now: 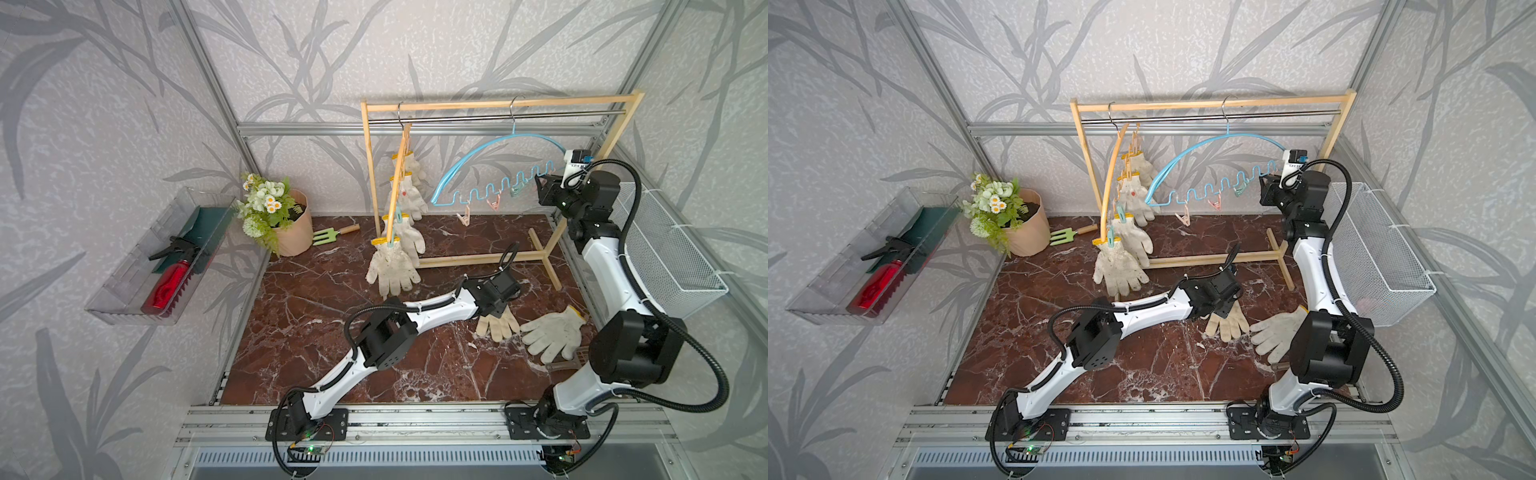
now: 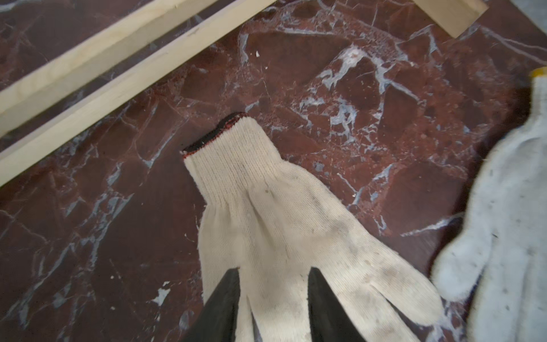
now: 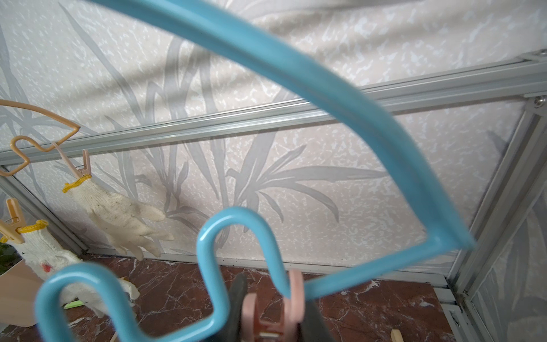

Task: Clip the gloves onto a hanger to dry
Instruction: Pick up the glove from the center of the board.

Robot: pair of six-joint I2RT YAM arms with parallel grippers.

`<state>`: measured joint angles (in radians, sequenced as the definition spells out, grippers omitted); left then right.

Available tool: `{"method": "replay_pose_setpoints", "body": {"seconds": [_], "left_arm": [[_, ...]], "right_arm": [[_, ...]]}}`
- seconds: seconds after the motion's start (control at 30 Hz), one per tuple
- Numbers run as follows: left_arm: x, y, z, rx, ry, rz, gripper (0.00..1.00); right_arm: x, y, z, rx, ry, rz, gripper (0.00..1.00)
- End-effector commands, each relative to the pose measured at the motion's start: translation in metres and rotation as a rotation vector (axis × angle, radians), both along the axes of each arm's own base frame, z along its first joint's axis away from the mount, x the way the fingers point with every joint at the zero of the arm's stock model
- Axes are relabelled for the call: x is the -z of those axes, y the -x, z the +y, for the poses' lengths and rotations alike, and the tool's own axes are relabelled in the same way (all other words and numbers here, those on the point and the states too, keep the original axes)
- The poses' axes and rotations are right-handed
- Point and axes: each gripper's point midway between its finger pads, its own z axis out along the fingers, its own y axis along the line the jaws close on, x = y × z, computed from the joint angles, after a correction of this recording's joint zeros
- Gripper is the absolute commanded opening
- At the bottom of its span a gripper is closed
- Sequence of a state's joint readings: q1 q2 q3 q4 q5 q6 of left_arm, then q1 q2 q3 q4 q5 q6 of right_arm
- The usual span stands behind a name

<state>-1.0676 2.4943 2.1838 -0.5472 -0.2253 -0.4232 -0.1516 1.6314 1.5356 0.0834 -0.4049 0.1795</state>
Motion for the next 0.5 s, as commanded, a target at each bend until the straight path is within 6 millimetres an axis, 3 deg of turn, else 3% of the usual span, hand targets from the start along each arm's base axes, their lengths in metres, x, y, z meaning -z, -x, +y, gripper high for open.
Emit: {"method": "replay_pose_setpoints", "body": {"seconds": [0.0, 0.2, 0.37, 0.43, 0.47], "left_arm": [[0.003, -0.002, 0.010, -0.069, -0.063, 0.012, 0.40], [0.016, -0.014, 0.007, -0.103, -0.104, -0.004, 0.46], [0.049, -0.008, 0.012, -0.095, -0.160, 0.044, 0.55], [0.064, -0.003, 0.013, -0.081, -0.176, 0.072, 0.55], [0.068, -0.001, 0.012, -0.073, -0.180, 0.083, 0.51]], "right_arm": [[-0.033, 0.006, 0.006, -0.019, 0.000, -0.084, 0.23], [-0.028, 0.004, 0.009, -0.026, 0.003, -0.076, 0.23], [-0.026, 0.003, 0.011, -0.029, 0.002, -0.074, 0.23], [-0.026, 0.003, 0.012, -0.033, 0.003, -0.074, 0.23], [-0.026, 0.003, 0.013, -0.035, 0.002, -0.073, 0.23]]}}
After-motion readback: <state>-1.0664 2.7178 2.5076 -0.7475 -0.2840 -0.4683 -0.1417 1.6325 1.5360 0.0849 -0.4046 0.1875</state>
